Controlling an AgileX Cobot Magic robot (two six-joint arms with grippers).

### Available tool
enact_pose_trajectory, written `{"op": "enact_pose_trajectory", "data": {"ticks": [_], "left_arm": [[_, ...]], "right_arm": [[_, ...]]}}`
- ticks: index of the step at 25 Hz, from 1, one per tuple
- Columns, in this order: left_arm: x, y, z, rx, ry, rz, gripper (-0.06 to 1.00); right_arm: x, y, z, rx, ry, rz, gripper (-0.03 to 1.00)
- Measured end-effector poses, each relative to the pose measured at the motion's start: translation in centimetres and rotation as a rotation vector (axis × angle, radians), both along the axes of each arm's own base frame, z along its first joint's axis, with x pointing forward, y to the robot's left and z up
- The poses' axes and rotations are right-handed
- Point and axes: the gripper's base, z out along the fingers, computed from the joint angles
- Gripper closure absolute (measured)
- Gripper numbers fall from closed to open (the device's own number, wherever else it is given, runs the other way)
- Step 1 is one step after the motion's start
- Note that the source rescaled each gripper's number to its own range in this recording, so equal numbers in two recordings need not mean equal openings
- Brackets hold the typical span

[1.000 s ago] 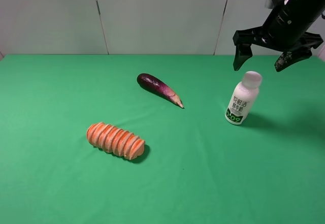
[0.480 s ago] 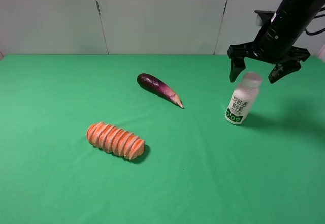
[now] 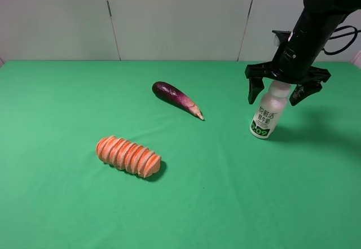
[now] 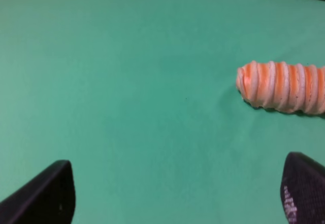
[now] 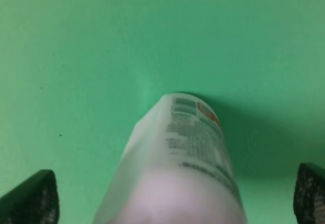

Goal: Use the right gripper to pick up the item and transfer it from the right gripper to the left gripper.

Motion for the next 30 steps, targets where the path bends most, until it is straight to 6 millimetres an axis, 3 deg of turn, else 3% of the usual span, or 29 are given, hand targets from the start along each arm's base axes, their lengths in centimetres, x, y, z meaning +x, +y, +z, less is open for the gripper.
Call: {"op": "enact_pose_trajectory", "data": {"ticks": [30], "left_arm": [[0.0, 0.0, 0.0, 0.0, 0.0, 0.0, 0.38]], "right_arm": [[-0.55, 0.19, -0.43, -0.009, 0.073, 0.003, -0.03]]}}
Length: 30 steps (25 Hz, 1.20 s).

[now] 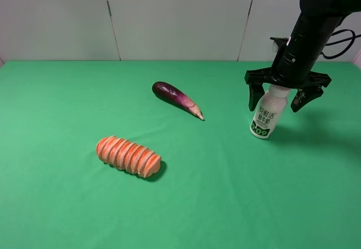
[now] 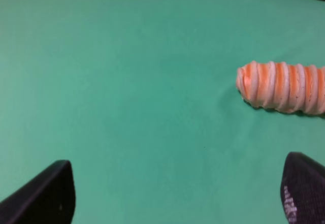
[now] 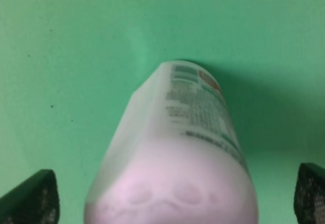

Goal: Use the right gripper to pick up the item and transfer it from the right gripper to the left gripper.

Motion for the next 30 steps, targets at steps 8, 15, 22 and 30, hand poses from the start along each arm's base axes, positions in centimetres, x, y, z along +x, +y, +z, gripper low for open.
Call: {"op": "enact_pose_trajectory", "data": {"ticks": [8, 15, 22, 30], "left_arm": [[0.0, 0.0, 0.0, 0.0, 0.0, 0.0, 0.38], [0.0, 0.0, 0.0, 0.0, 0.0, 0.0, 0.38], [0.0, 0.0, 0.0, 0.0, 0.0, 0.0, 0.38], [0.0, 0.0, 0.0, 0.0, 0.0, 0.0, 0.38]], "right_arm": [[-0.1, 0.0, 0.0, 0.0, 0.008, -0.006, 0.97], [-0.1, 0.0, 0.0, 0.0, 0.006, -0.004, 0.97], [-0.1, 0.0, 0.0, -0.002, 0.005, 0.009, 0.97], [-0.8, 0.1, 3.5, 0.053, -0.12, 0.069, 0.97]]}}
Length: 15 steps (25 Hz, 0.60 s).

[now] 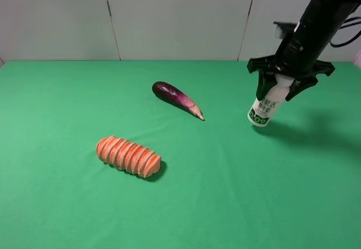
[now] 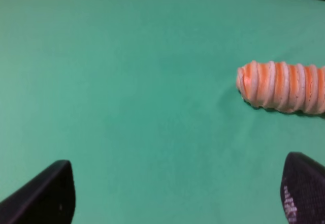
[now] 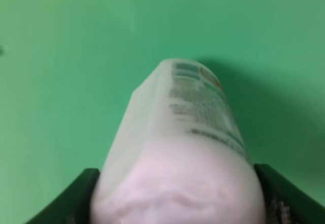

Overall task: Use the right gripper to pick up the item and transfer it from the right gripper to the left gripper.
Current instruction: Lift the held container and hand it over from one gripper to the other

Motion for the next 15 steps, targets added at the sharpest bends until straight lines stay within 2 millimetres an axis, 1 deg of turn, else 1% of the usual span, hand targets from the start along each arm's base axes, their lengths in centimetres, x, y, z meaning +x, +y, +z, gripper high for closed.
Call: {"op": "enact_pose_trajectory", "data": {"ticks": [5, 8, 12, 15], "left_arm": [[0.0, 0.0, 0.0, 0.0, 0.0, 0.0, 0.38], [0.0, 0.0, 0.0, 0.0, 0.0, 0.0, 0.38], [0.0, 0.0, 0.0, 0.0, 0.0, 0.0, 0.38], [0.0, 0.0, 0.0, 0.0, 0.0, 0.0, 0.38]], "right_arm": [[-1.3, 0.4, 3.7, 0.094, -0.111, 0.051, 0.97], [-2.1, 0.9, 5.3, 0.168, -0.155, 0.095, 0.97], [-2.9, 1.9, 6.8, 0.294, -0.202, 0.172, 0.97], [-3.2, 2.5, 7.6, 0.37, -0.236, 0.237, 0.97]]}}
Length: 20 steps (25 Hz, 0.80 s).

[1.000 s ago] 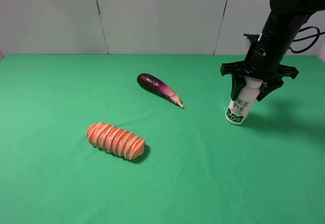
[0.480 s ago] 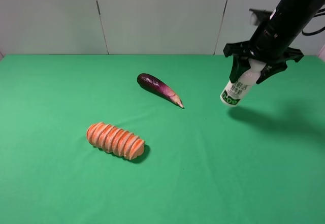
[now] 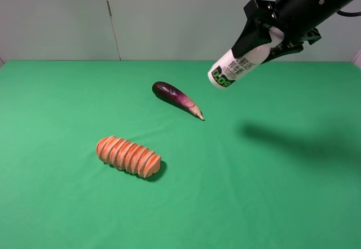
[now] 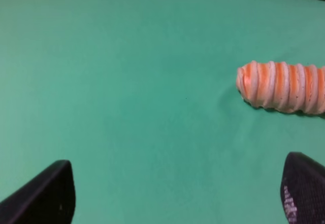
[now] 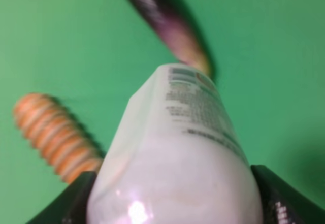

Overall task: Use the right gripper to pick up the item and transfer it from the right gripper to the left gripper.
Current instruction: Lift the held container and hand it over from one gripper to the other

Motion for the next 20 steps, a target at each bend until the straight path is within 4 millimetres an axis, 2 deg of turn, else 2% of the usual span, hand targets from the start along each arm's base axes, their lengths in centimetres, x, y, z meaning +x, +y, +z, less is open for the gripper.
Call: {"op": "enact_pose_trajectory", "data": {"ticks": [4, 12, 20], "left_arm": [[0.0, 0.0, 0.0, 0.0, 0.0, 0.0, 0.38], [0.0, 0.0, 0.0, 0.0, 0.0, 0.0, 0.38], [0.0, 0.0, 0.0, 0.0, 0.0, 0.0, 0.38]], "right_arm": [[-0.2, 0.7, 0.0, 0.072, -0.038, 0.069, 0.97], [-1.0, 2.1, -1.2, 0.293, -0.1, 0.167, 0.97], [-0.9, 2.5, -0.7, 0.367, -0.15, 0.184, 0.97]]}}
